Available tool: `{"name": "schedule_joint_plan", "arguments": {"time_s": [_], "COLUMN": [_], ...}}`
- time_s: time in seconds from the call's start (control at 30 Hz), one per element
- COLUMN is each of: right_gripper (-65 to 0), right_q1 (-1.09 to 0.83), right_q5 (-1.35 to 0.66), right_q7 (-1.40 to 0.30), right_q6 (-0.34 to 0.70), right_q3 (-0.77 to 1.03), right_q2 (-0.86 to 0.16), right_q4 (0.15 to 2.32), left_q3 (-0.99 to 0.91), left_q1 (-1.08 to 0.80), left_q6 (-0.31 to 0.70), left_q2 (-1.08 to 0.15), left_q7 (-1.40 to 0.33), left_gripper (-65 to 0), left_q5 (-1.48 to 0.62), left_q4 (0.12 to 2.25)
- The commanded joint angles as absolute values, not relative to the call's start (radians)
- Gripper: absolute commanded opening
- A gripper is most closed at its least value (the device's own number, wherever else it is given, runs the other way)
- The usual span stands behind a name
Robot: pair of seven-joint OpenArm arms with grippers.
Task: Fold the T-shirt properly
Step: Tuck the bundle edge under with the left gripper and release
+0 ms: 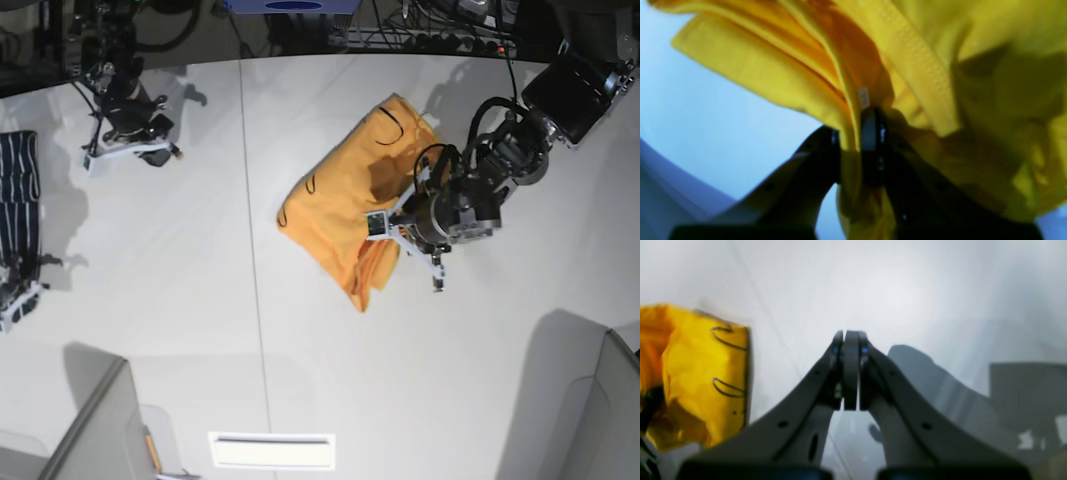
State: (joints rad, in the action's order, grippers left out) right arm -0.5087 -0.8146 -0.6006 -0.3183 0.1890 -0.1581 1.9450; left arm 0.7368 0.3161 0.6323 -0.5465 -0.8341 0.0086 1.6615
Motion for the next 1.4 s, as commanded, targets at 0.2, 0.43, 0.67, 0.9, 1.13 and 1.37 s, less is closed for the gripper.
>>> {"name": "schedule_joint_plan", "arguments": {"time_s": [0.2,0.43,0.67,0.9,1.13,1.37], "right_gripper": [-65.0,-65.0,-65.0,-65.0,-65.0,-65.0], "right_q1": [-0.524,-0.526,-0.541,-0.559,-0.565,-0.561], "right_q5": [-0.812,-0.811,-0.650,-0.585,-0.585,-0.585], "right_q7": [-0.584,-0.587,-0.588,-0.588,-0.588,-0.588], "right_q6": [-0.312,-0.314,-0.314,-0.314,-0.314,-0.314], "right_q3": [0.194,0.199,0.194,0.194,0.194,0.194], "right_q2": [-0.102,-0.081,-0.016,0.005,0.005,0.005], "right_q4": [1.969,1.968,1.968,1.966,1.966,1.966], "left_q3": [0.730,0.756,0.862,0.862,0.865,0.865], "left_q1": [0.346,0.377,0.470,0.481,0.496,0.522], "left_q6": [0.698,0.698,0.698,0.698,0.698,0.698], "left_q2": [-0.490,-0.438,-0.420,-0.404,-0.394,-0.392], "left_q7": [-0.693,-0.687,-0.685,-0.533,-0.527,-0.536], "left_gripper": [-65.0,-65.0,-65.0,-65.0,-65.0,-65.0], "left_q5": [0.053,0.053,0.050,0.051,0.047,0.051], "left_q4": [1.675,1.673,1.610,1.534,1.489,1.492]}}
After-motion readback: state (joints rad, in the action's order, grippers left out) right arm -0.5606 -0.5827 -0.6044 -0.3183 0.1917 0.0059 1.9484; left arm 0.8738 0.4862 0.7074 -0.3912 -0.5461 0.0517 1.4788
